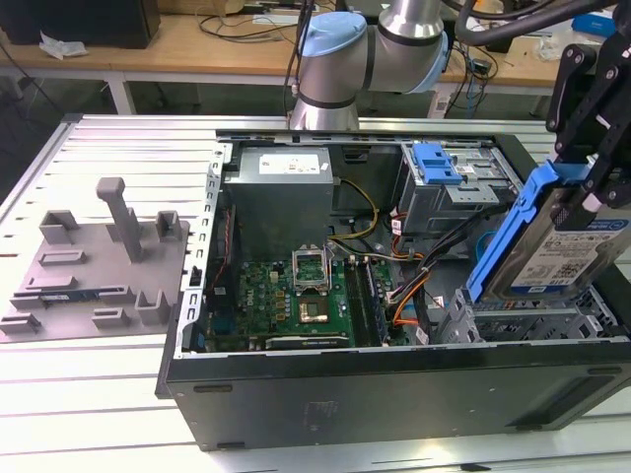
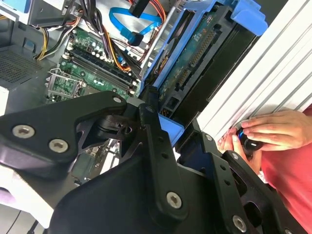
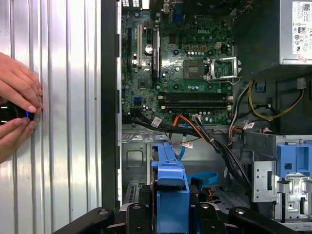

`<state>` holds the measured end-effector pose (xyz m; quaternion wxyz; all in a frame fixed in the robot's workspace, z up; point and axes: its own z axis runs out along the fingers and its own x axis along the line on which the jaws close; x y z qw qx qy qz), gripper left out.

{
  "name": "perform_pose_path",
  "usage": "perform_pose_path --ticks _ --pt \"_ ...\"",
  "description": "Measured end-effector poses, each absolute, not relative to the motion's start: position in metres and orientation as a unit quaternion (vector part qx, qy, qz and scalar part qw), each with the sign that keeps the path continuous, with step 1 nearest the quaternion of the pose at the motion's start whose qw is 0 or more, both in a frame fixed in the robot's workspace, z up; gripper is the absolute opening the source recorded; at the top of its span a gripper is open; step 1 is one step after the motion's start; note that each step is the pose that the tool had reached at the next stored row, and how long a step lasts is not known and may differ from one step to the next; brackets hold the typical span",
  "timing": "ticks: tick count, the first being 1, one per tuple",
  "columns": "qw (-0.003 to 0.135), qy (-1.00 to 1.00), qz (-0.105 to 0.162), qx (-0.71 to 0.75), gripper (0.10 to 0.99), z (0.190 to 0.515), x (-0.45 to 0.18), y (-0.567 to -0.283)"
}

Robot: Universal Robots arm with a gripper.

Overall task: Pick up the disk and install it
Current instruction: 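Insert the disk into the insertion slot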

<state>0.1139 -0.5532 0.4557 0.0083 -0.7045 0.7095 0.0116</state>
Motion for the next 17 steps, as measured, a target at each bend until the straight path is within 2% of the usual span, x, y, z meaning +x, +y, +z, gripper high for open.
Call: perform_pose_path --ticks 17 --pt "0.008 0.710 0.012 -0.704 0.369 0.444 0.114 -0.554"
